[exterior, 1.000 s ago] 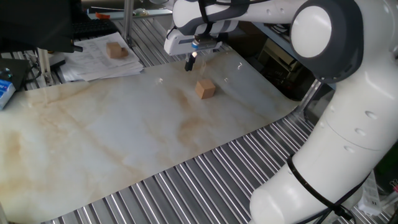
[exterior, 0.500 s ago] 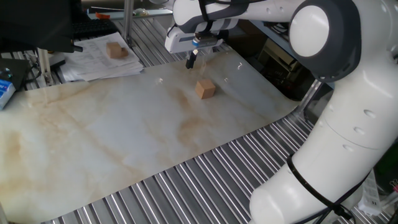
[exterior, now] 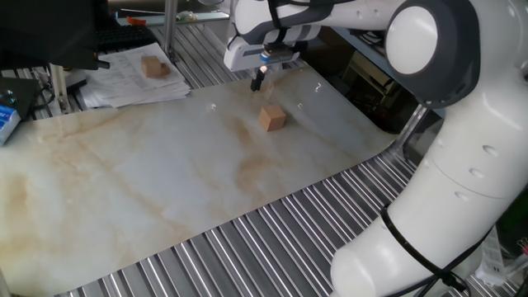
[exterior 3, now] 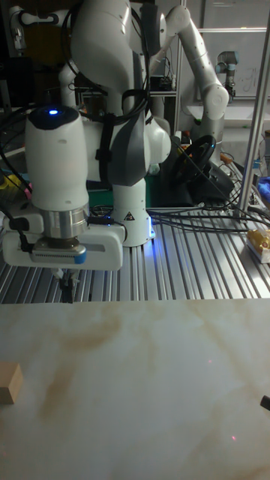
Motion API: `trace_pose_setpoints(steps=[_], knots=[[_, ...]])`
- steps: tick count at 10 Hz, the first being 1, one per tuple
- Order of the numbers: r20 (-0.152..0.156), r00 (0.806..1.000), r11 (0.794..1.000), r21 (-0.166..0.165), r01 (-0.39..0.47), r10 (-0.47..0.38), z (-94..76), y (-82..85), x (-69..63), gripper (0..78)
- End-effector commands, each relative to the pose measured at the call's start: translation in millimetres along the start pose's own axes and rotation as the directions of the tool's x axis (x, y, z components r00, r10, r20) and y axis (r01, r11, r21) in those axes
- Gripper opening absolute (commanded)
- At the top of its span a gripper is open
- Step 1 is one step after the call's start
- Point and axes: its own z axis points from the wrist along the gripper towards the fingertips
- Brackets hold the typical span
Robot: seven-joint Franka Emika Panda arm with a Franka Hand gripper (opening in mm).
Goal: Pick up the small block on the left and move it to the right
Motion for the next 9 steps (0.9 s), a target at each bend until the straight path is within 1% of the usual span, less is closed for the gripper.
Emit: trace_pose_setpoints(steps=[1, 3, 9], knots=[[0.0, 1.0, 1.0, 0.001, 0.022, -0.022, -6.1, -10.4, -6.1, 0.0], [-0.001, 1.0, 1.0, 0.0, 0.022, -0.022, -7.0, -13.7, -9.2, 0.0], [-0.001, 1.0, 1.0, -0.007, 0.012, -0.012, -6.3, -13.9, -9.3, 0.0]])
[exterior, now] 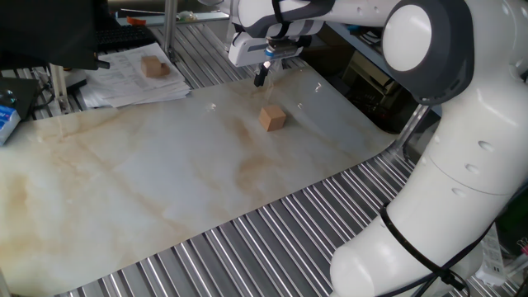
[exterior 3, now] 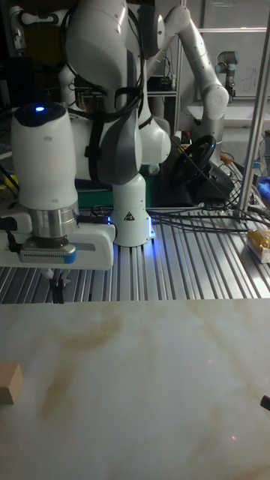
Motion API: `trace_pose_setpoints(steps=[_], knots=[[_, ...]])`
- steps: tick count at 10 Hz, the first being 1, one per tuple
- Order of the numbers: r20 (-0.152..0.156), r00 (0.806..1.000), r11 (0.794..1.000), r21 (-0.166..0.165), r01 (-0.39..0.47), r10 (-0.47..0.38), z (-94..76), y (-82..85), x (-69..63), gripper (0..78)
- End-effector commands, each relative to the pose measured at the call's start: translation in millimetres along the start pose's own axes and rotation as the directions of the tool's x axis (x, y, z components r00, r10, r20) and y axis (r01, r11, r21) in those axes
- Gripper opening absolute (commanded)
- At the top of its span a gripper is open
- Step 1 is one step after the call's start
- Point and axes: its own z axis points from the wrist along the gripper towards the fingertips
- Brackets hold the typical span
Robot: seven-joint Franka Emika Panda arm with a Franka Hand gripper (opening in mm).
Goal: Pick up the small block on the left and move it to the right
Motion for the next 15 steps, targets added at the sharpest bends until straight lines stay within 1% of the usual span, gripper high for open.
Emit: trace_pose_setpoints(steps=[1, 3, 5, 6, 7, 9, 10, 11, 12, 13, 15], knots=[[0.002, 1.0, 1.0, -0.001, -0.021, 0.021, -1.3, -0.4, -0.7, 0.0], [0.006, 0.999, 0.999, 0.003, -0.036, 0.036, 2.2, -0.1, -1.5, 0.0], [0.009, 0.999, 1.0, 0.0, -0.032, 0.032, 6.9, 0.2, -2.5, 0.0], [0.01, 0.999, 1.0, -0.004, -0.031, 0.031, 6.9, 0.2, -2.5, 0.0], [0.012, 0.999, 0.999, -0.001, -0.034, 0.034, 6.9, 0.2, -2.5, 0.0], [0.006, 0.999, 0.999, -0.003, -0.043, 0.043, 6.9, 0.2, -2.5, 0.0], [0.003, 0.997, 0.997, -0.014, -0.079, 0.08, 6.9, 0.2, -2.5, 0.0], [-0.002, 0.995, 0.995, -0.02, -0.098, 0.098, 6.9, 0.2, -2.5, 0.0], [-0.015, 0.993, 0.993, -0.013, -0.117, 0.117, 6.9, 0.2, -2.5, 0.0], [-0.027, 0.991, 0.991, -0.015, -0.133, 0.133, 6.9, 0.2, -2.5, 0.0], [-0.04, 0.989, 0.989, -0.011, -0.146, 0.146, 6.9, 0.2, -2.5, 0.0]])
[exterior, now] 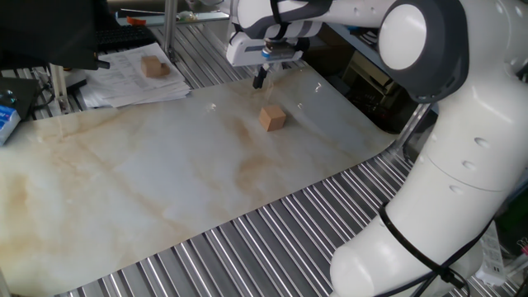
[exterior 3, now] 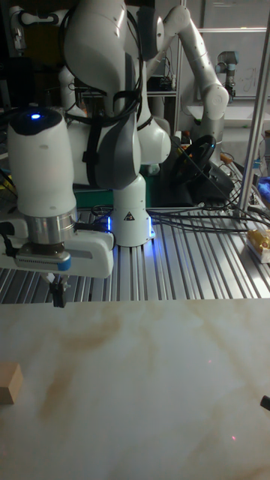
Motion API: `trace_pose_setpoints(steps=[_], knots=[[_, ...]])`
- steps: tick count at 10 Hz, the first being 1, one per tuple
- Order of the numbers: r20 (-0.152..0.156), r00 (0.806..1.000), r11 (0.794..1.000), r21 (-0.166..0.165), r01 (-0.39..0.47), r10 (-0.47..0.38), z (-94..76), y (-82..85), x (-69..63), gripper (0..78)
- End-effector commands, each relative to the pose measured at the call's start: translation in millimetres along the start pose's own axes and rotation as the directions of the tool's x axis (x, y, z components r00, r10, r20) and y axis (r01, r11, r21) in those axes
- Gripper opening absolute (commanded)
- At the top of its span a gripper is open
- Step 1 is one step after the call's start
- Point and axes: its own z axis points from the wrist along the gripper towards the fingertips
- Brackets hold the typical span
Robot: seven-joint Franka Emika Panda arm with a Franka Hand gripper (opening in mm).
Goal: Pick up the small block on the left and move it to the right
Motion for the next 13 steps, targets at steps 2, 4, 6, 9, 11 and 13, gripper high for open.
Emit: trace_pose_setpoints(steps=[2, 4, 6, 9, 11, 13], knots=[[-0.026, 1.0, 1.0, 0.0, -0.008, 0.008, -1.3, -0.3, -0.7, 0.0], [-0.021, 0.999, 0.999, 0.003, 0.039, -0.039, -1.3, -0.3, -0.7, 0.0], [-0.012, 0.998, 0.997, -0.041, 0.065, -0.065, -1.3, -0.3, -0.7, 0.0], [-0.002, 0.999, 0.997, -0.051, 0.051, -0.051, -1.3, -0.3, -0.7, 0.0], [-0.002, 0.999, 0.997, -0.066, 0.049, -0.05, -0.8, -0.7, 0.5, 0.0], [0.01, 0.998, 0.997, -0.057, 0.059, -0.059, 0.2, -1.1, 3.3, 0.0]])
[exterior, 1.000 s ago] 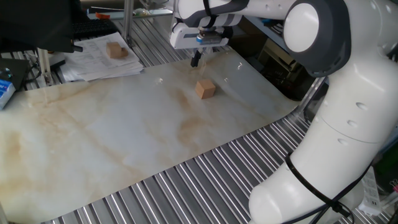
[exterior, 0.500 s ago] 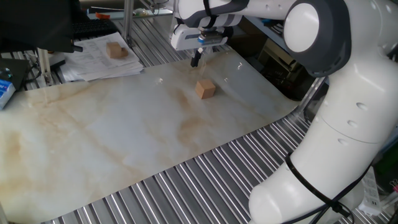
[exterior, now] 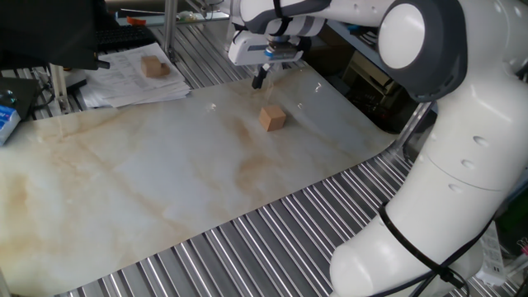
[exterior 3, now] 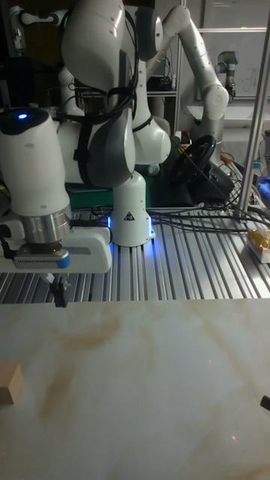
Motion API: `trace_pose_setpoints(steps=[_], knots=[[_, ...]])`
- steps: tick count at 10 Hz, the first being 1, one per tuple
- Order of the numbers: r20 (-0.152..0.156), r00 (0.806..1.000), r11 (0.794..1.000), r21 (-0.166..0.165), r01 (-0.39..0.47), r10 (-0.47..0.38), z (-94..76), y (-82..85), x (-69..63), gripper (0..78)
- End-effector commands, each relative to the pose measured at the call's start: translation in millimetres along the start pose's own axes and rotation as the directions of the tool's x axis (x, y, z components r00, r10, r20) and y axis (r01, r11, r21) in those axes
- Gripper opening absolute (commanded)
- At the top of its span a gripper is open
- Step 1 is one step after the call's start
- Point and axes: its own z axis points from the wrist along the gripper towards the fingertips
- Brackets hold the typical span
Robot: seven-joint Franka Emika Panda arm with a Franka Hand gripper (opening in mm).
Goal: Pick up the small block on the left and move it to the right
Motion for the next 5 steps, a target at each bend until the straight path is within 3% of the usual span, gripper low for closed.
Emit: trace_pose_setpoints(steps=[1, 3, 5], knots=[[0.01, 1.0, 1.0, 0.024, 0.007, -0.007, 0.6, -0.9, 1.0, 0.0], [0.009, 1.0, 0.999, 0.046, -0.028, 0.028, 1.8, -2.0, 0.0, 0.0], [0.013, 0.999, 0.998, 0.043, -0.051, 0.051, 3.7, -4.2, 0.6, 0.0]])
